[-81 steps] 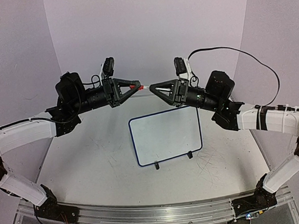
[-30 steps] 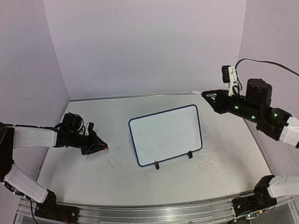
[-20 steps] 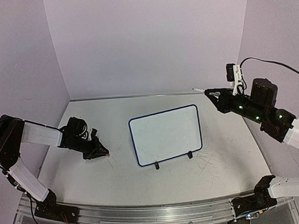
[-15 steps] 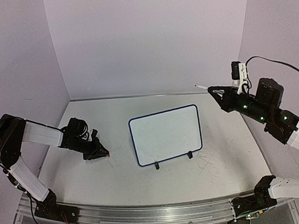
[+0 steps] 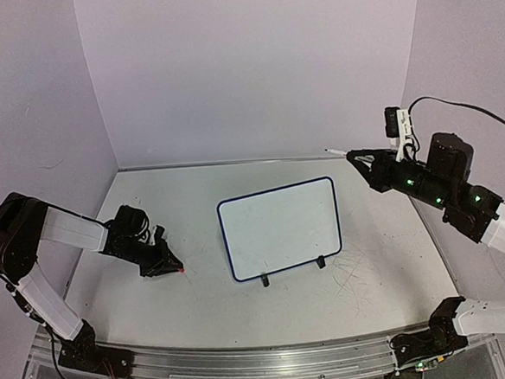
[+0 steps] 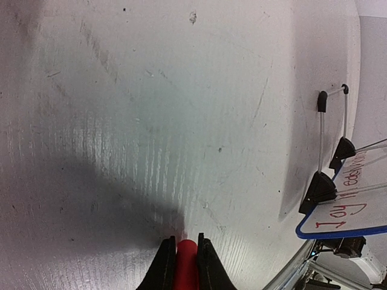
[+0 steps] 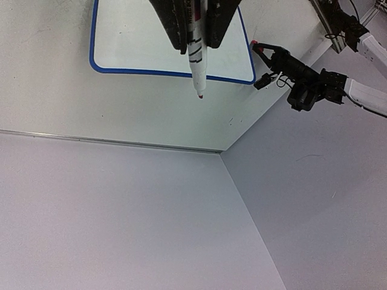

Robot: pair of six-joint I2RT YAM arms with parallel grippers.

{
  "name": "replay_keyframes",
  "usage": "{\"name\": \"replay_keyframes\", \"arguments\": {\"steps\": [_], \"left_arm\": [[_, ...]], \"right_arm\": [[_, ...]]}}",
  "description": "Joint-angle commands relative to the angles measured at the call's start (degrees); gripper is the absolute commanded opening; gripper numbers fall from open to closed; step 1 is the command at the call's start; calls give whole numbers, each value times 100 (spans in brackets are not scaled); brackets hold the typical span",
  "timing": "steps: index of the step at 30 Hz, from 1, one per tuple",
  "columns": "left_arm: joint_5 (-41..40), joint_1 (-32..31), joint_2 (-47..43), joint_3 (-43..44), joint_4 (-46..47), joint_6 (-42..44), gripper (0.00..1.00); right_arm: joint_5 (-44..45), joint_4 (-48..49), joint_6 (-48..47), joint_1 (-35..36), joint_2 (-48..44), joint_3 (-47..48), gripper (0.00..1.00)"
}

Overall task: Write a sentence on the whiteboard
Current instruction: Place the pen cap at the center of the board.

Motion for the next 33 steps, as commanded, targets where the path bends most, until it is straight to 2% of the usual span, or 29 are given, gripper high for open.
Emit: {"name": "replay_keyframes", "arguments": {"steps": [1, 19, 33], "left_arm": [[-215, 1, 110, -62, 106, 135, 4], [-388, 1, 233, -190, 148, 171, 10], [-474, 1, 116, -271, 150, 183, 22]], "right_arm": [[-45, 126, -19, 11, 15, 7, 0], [-45, 142, -11, 13, 25, -35, 0], [-79, 143, -9, 10, 99, -6, 0]]}}
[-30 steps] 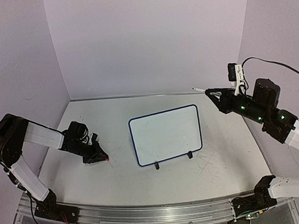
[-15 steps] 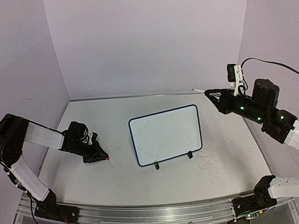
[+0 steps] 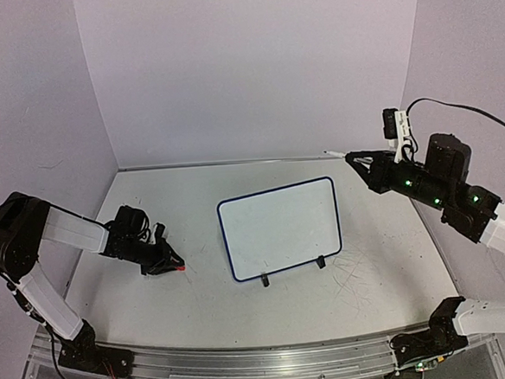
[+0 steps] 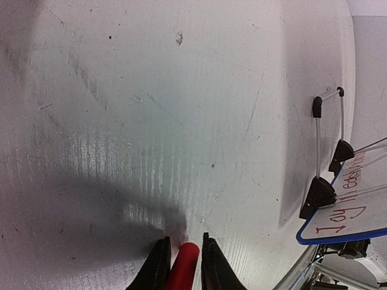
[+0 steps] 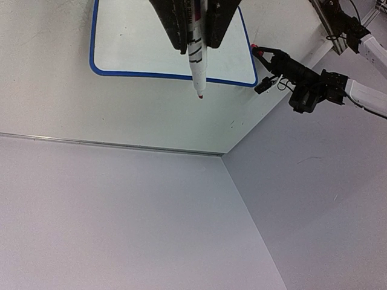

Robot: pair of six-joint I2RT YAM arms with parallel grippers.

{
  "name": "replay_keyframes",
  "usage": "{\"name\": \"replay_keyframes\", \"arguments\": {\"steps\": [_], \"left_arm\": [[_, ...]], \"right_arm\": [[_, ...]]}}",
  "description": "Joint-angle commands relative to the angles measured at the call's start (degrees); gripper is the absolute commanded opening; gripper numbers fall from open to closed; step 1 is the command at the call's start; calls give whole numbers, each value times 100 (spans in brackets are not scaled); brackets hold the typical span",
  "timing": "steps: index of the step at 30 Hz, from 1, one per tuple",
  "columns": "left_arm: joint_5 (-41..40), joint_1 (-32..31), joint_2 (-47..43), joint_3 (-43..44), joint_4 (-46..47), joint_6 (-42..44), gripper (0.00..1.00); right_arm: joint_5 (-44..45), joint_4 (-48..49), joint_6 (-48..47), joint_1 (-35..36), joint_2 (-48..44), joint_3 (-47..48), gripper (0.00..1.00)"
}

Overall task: Write a sentence on the whiteboard
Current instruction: Place the pen cap at the center of the board.

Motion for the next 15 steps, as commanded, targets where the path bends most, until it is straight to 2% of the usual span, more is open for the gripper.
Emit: {"name": "replay_keyframes", "arguments": {"steps": [1, 15], "left_arm": [[-389, 1, 28, -189, -271, 70, 23], [-746, 0, -478, -145, -616, 124, 41]], "right_arm": [[-85, 143, -7, 10, 57, 29, 0], [104, 116, -50, 10, 78, 5, 0]]}}
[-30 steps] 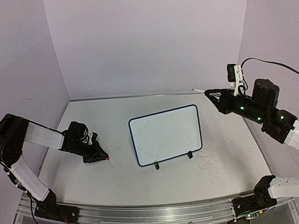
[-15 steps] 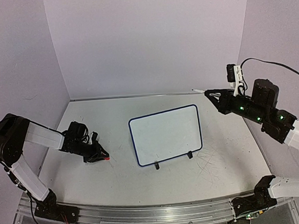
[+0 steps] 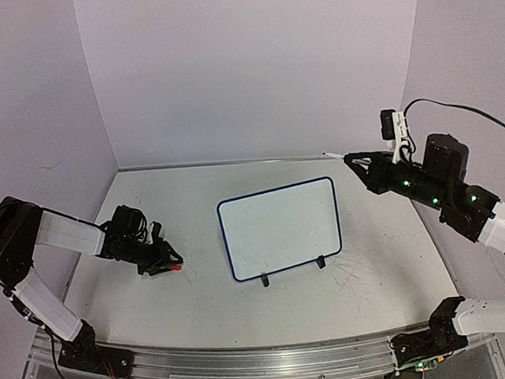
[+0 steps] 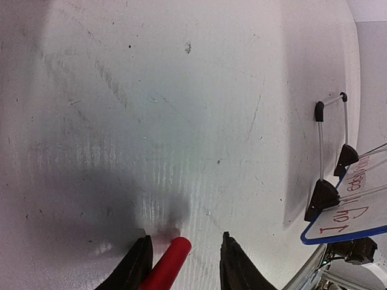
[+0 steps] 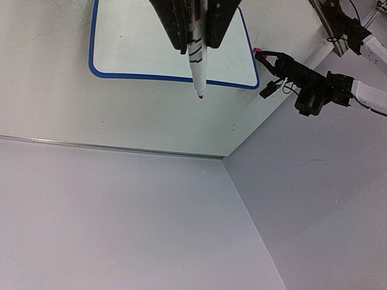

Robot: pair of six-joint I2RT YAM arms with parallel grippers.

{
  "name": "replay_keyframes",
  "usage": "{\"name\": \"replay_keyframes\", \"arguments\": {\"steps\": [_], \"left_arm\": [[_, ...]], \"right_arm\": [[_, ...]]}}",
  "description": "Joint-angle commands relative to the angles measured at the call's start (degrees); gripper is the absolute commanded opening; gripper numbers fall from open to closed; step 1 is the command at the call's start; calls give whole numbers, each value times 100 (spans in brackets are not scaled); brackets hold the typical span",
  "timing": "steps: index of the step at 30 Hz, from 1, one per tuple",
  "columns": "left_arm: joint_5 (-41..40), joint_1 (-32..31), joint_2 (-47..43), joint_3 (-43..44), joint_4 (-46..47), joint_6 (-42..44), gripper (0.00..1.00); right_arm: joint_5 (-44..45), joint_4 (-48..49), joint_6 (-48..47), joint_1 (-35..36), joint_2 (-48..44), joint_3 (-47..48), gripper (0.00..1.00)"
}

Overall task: Write a sentence on the whiteboard
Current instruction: Place the pen cap at the center of the board, then hold the whiteboard at the center of the board.

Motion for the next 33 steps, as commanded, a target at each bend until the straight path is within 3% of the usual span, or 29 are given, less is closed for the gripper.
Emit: {"name": "replay_keyframes", "arguments": {"steps": [1, 12, 21, 28, 33], "left_arm": [[-452, 8, -163, 17, -579, 117, 42], [-1036, 7, -1012, 222, -1122, 223, 61], [-1589, -36, -2189, 285, -1113, 473, 81], [69, -449, -2816, -281, 995, 686, 83], [401, -1025, -2510, -554, 2077, 547, 83]], "right_arm": [[201, 116, -39, 10, -5, 5, 0], [688, 281, 122, 9, 76, -53, 0], [976, 12, -1323, 63, 185, 237, 0], [-134, 369, -1260, 473, 595, 476, 0], [771, 470, -1689, 1777, 986, 816, 0]]}}
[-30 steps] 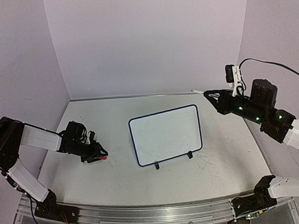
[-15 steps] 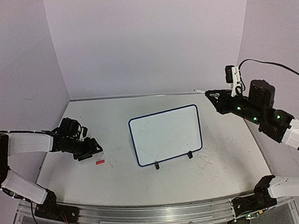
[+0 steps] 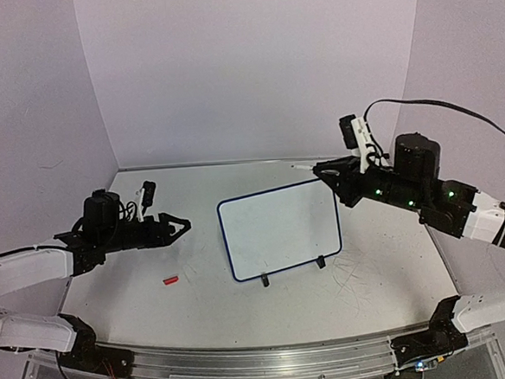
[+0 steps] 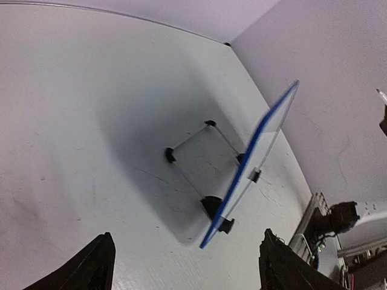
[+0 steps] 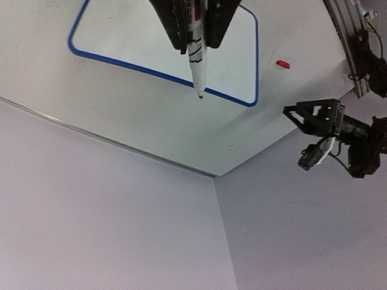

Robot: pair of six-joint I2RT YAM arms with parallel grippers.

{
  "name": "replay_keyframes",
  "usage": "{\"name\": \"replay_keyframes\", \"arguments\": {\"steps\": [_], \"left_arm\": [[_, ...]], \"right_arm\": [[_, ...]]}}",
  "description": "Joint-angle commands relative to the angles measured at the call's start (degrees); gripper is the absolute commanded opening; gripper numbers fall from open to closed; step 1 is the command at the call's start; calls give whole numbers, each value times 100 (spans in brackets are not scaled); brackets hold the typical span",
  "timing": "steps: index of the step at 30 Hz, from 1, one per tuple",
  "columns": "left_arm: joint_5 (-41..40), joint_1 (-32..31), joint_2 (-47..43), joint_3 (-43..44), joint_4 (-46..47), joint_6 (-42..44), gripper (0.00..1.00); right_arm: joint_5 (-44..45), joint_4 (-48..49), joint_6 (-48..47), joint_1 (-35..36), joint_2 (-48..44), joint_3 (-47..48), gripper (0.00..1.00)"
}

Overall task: Write a sentence on the whiteboard
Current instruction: Hold the whiteboard at the center of the board.

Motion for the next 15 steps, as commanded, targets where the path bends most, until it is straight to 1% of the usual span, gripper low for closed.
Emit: {"name": "replay_keyframes", "arguments": {"steps": [1, 3, 5, 7, 9, 13, 15], "left_arm": [[724, -371, 289, -238, 1532, -105, 83], [916, -404, 405, -367, 2077, -294, 83], [1050, -436, 535, -566, 2701, -472, 84], [1184, -459, 793, -735, 3435, -672, 84], [1345, -516, 1164, -738, 3968, -804, 83], [1351, -746, 1866, -539, 4381, -701, 80], [1388, -764, 2172, -453, 4567, -643, 78]], "right_arm": [[601, 309, -579, 1119, 357, 585, 0], [812, 309, -783, 1337, 618, 789, 0], [825, 300, -842, 1384, 895, 996, 0], [846, 243, -858, 1408, 1158, 1155, 0], [837, -21, -908, 1427, 1423, 1322, 0], [714, -14, -910, 1487, 1604, 1279, 0], [837, 62, -889, 1546, 1655, 1254, 0]]}}
